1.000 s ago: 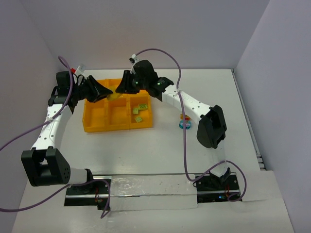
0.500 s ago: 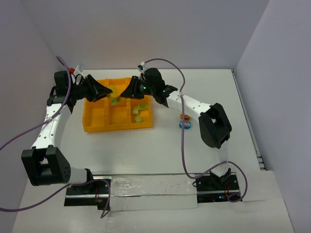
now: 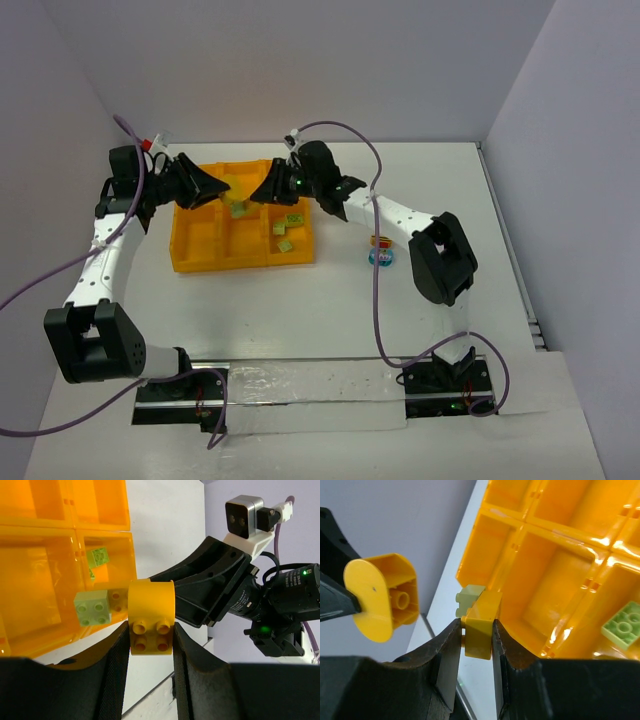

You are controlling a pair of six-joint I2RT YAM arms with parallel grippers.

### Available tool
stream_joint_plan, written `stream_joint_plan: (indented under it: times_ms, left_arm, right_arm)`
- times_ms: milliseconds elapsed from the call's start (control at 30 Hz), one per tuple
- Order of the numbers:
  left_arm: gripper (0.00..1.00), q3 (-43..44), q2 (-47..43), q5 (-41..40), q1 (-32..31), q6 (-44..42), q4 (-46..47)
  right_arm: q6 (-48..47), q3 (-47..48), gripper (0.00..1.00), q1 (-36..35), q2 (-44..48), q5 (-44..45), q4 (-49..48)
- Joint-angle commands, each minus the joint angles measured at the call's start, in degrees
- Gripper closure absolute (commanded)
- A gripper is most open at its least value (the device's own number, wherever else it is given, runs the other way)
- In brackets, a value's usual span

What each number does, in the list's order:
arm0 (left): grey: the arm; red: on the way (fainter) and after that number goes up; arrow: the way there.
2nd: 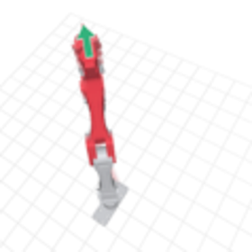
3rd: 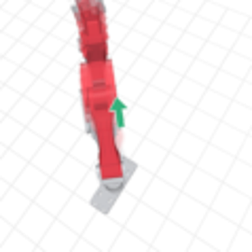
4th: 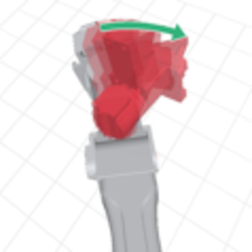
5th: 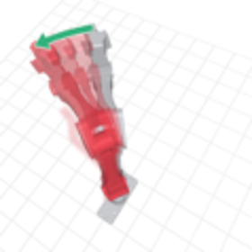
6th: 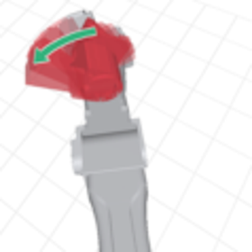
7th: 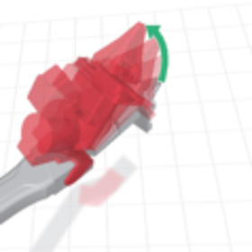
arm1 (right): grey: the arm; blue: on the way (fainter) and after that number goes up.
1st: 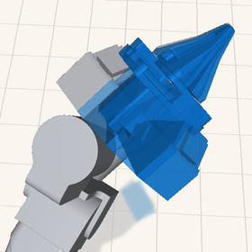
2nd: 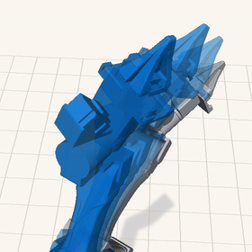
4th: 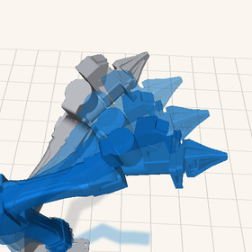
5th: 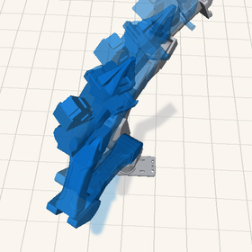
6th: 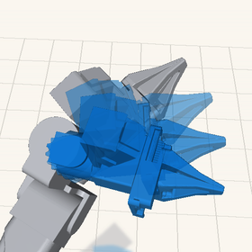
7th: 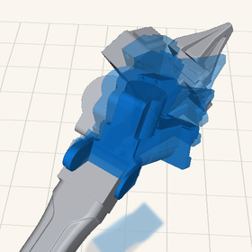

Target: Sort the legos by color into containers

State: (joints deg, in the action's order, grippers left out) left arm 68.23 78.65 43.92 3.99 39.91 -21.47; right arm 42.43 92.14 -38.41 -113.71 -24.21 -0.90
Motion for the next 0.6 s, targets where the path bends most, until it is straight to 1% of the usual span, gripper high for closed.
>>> stream_joint_plan:
  times_ms: [0,133,300,467,533,567]
  left_arm:
    - [1.00,3.02,-1.21,-0.97,1.37,-0.96,0.05]
    - [1.00,3.76,-1.28,-2.65,1.30,-1.29,-0.64]
    - [1.00,5.41,0.18,-5.07,0.96,-0.34,0.18]
    - [1.00,8.76,4.38,-17.76,-3.00,-3.87,-5.32]
    - [1.00,8.36,5.55,-20.77,-4.06,-4.39,-5.84]
    - [1.00,7.52,7.00,-22.41,-5.59,-4.40,-5.87]
  right_arm:
    - [-3.66,0.97,1.00,1.63,4.39,4.27,2.68]
    - [-6.52,-0.45,1.00,3.91,7.52,8.12,5.14]
    - [-8.04,-3.93,1.00,8.92,12.74,10.21,6.05]
    - [-11.04,-6.26,1.00,11.51,17.89,12.78,7.92]
    - [-11.54,-6.76,1.00,11.93,18.89,13.28,8.09]
    - [-11.89,-7.04,1.00,12.08,19.52,13.44,8.16]
